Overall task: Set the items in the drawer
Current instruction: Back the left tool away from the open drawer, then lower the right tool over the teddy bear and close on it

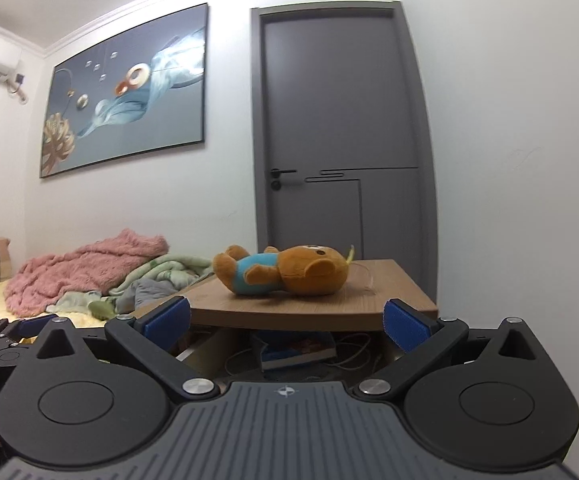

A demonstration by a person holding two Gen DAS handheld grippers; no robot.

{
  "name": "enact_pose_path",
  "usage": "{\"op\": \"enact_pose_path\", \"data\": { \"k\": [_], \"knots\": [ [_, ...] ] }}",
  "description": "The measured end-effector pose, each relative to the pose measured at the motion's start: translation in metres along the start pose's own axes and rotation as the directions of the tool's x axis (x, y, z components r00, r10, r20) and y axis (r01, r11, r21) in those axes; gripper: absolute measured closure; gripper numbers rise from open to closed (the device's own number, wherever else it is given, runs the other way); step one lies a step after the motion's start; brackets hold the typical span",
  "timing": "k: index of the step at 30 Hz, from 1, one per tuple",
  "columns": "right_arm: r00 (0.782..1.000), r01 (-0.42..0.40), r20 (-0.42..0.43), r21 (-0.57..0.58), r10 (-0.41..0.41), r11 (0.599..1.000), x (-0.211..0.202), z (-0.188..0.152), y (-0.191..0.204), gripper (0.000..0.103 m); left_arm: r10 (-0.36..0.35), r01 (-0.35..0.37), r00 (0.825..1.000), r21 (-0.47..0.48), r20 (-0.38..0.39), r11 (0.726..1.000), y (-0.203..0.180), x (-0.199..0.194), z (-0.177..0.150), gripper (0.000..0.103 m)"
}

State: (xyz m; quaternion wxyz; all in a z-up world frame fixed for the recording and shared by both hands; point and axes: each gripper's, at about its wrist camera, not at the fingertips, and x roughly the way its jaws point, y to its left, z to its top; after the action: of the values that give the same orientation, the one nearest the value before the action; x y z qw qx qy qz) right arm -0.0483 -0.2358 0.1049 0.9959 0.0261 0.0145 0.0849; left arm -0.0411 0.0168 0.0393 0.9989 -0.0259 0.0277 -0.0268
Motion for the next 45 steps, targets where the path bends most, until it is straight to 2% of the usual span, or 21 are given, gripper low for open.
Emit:
{"op": "enact_pose_path", "data": {
  "k": [5, 11, 15, 20, 26, 39, 45],
  "knots": [
    [0.997, -0.071, 0.001, -0.014, 0.071, 0.997, 0.01, 0.006, -0.005, 0.0, 0.018, -0.018, 0.999, -0.032, -0.029, 0.999, 0.001, 0.008, 0.005, 0.001],
    [0.993, -0.113, 0.043, 0.024, 0.112, 0.993, 0.027, -0.012, -0.023, 0.0, 0.067, -0.063, 0.995, 0.047, -0.072, 0.997, 0.0, 0.022, -0.008, 0.001],
    [0.996, -0.088, 0.017, 0.094, 0.087, 0.992, 0.038, -0.023, -0.034, 0.0, 0.053, -0.044, 0.99, 0.072, -0.134, 0.996, -0.004, 0.027, -0.017, 0.001],
    [0.998, -0.054, -0.02, 0.096, 0.056, 0.994, 0.041, -0.037, -0.041, 0.0, 0.005, 0.005, 0.995, 0.096, -0.104, 0.995, -0.013, 0.022, -0.02, 0.001],
    [0.999, -0.027, -0.034, 0.133, 0.031, 0.991, 0.047, -0.043, -0.051, 0.0, -0.012, 0.021, 0.99, 0.064, -0.139, 0.998, -0.015, 0.031, -0.021, 0.001],
    [0.999, -0.031, -0.035, 0.122, 0.036, 0.992, 0.051, -0.044, -0.044, 0.0, -0.026, 0.034, 0.99, 0.06, -0.138, 0.998, -0.024, 0.03, -0.021, 0.001],
    [0.997, -0.063, -0.039, 0.13, 0.069, 0.989, 0.053, -0.035, -0.044, 0.0, -0.042, 0.05, 0.99, 0.057, -0.135, 0.997, -0.025, 0.028, -0.02, 0.001]
  ]
}}
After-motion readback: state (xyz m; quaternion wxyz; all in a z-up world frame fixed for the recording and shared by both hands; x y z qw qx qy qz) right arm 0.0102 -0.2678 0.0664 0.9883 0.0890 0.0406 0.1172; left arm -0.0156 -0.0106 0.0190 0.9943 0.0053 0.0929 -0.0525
